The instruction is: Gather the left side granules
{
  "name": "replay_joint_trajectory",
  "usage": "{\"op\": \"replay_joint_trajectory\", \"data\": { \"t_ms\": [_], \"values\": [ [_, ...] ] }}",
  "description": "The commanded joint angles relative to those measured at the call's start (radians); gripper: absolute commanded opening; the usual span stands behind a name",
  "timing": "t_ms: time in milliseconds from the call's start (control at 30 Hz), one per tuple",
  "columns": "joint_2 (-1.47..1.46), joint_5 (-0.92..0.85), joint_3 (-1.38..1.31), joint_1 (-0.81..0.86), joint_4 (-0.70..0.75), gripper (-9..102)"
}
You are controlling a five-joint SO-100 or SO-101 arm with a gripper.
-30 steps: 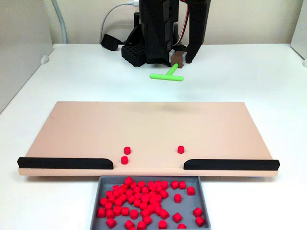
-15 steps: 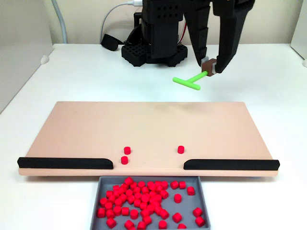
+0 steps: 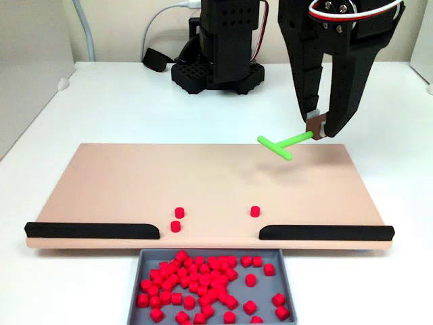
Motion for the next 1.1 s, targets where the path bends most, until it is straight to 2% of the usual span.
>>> {"op": "replay_joint_trajectory", "data": {
  "t_ms": [0, 1067],
  "values": [
    [-0.006, 0.015, -0.052, 0.012, -0.002, 0],
    [-0.241, 0.268, -0.334, 0.034, 0.011, 0]
  ]
}}
